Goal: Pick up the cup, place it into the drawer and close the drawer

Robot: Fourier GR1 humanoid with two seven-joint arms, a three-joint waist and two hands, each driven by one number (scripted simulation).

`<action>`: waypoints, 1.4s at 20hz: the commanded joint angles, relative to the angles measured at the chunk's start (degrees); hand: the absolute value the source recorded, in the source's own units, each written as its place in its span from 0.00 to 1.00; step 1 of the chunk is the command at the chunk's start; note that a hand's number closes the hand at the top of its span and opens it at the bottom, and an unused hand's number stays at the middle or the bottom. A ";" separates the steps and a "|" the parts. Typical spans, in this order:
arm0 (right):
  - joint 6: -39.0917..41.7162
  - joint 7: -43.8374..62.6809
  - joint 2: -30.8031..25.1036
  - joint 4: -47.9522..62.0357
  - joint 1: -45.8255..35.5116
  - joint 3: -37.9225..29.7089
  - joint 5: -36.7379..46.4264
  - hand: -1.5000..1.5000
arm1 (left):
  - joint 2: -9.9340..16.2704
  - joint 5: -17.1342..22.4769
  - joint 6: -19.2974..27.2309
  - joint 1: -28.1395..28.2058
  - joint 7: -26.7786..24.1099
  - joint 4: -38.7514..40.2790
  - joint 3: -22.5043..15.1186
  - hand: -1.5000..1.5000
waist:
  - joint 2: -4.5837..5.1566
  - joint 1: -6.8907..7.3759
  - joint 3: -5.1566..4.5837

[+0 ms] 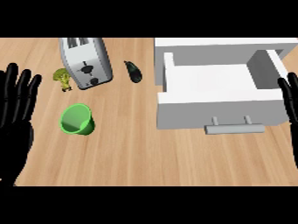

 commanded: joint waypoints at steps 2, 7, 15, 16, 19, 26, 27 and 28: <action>-0.43 -0.22 0.87 -1.50 0.35 -0.20 0.62 0.00 | 2.18 5.46 -5.76 -3.18 -2.50 4.75 1.27 0.00 | 1.16 1.72 0.01; 3.38 3.50 0.14 1.77 0.96 3.92 -1.49 0.00 | 4.95 22.20 -12.91 -0.02 3.56 12.38 7.33 0.00 | 1.72 2.19 -0.12; 3.83 5.60 0.16 7.67 -5.91 2.86 -1.22 0.00 | 10.25 25.84 -20.81 -4.89 -0.14 28.56 13.21 0.00 | 1.23 1.90 0.00; 5.78 5.71 -1.56 8.36 -6.44 -1.30 -5.38 0.00 | 9.86 23.33 -18.47 -7.94 0.47 30.07 12.37 0.00 | 1.22 1.76 0.02; 6.24 5.32 -1.62 9.03 -6.93 -1.50 -5.37 0.00 | 12.74 22.17 -22.18 -8.92 -3.39 37.69 14.89 0.00 | 1.24 1.78 0.01; 7.63 7.92 -3.36 7.99 -9.45 -4.21 -7.39 0.00 | 12.43 15.71 -20.88 -14.31 -9.32 51.92 14.35 0.00 | 1.18 1.59 0.01; 7.99 5.65 -2.86 9.69 -10.14 -3.73 -7.37 0.00 | 12.55 13.62 -24.99 -11.20 -16.28 57.13 13.96 0.00 | 1.26 1.57 -0.01; 6.50 3.17 -1.33 13.61 -11.71 -2.39 -4.16 0.00 | 10.68 11.69 -22.27 -11.12 -16.56 55.56 12.54 0.00 | 1.22 1.84 0.01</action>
